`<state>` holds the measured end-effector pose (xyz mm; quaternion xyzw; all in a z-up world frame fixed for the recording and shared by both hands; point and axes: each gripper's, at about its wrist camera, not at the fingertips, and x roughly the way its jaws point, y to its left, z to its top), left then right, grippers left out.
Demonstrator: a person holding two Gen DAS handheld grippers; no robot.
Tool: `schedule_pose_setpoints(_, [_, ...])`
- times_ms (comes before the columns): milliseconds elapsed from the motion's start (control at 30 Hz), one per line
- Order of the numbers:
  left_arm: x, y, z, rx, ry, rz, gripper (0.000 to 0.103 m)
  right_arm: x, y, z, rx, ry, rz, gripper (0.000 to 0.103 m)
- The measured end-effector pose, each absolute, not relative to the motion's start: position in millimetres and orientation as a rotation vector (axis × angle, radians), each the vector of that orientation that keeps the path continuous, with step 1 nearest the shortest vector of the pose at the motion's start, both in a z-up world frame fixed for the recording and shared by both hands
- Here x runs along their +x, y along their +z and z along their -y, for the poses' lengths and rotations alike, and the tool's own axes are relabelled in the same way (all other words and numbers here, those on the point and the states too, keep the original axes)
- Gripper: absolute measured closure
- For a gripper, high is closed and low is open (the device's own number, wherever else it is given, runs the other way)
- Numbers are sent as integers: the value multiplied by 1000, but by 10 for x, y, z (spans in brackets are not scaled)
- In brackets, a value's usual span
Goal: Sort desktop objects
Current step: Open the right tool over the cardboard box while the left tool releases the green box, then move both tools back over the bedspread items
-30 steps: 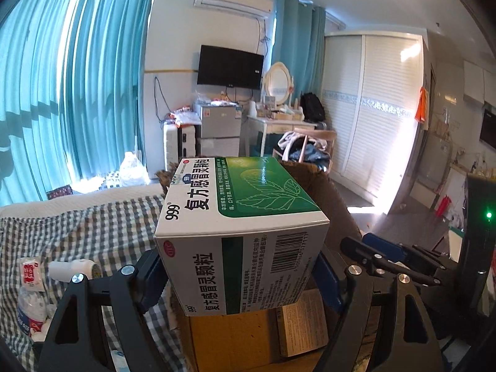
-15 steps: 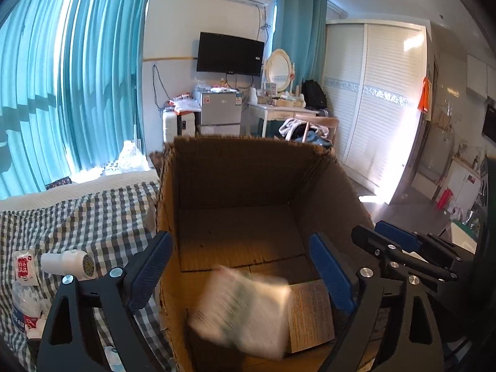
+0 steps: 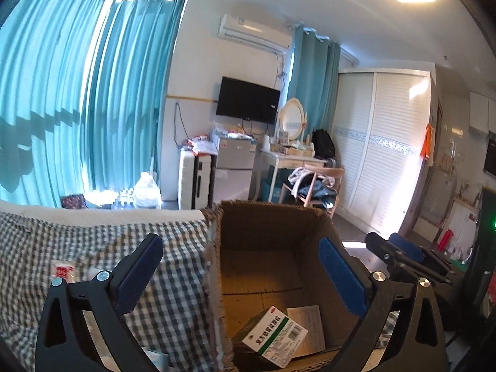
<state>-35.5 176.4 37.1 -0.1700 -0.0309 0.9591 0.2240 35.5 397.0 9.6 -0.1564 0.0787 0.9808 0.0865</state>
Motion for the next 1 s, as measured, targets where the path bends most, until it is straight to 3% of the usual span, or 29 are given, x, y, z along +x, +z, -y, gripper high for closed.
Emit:
schedule_pose_setpoints(100, [-214,489,-1664,-408,2731,6,0,474,209,-3908,-408,2954,-261,41])
schedule_pose_setpoints(267, [44,597,-1479,-337,2810,-87,0,654,394,-3724,-261,2960,-297,20])
schedule_pose_setpoints(400, [161,644,-1194,-333,2820,-78,0,755,503,-3553,-225,2973,-337,19])
schedule_pose_setpoints(567, [288,771,-739,-297,2911,-44,0,870,639,-3354,-151,3006,-357,8])
schedule_pose_setpoints(833, [483,861,-146,-222,2998,-53,0,937,789,-2980,-119,3109,-349,8])
schedule_pose_setpoints(1000, [505,877,68,-230,3097,-121,0,953,807,-2652,-79,3115,-221,8])
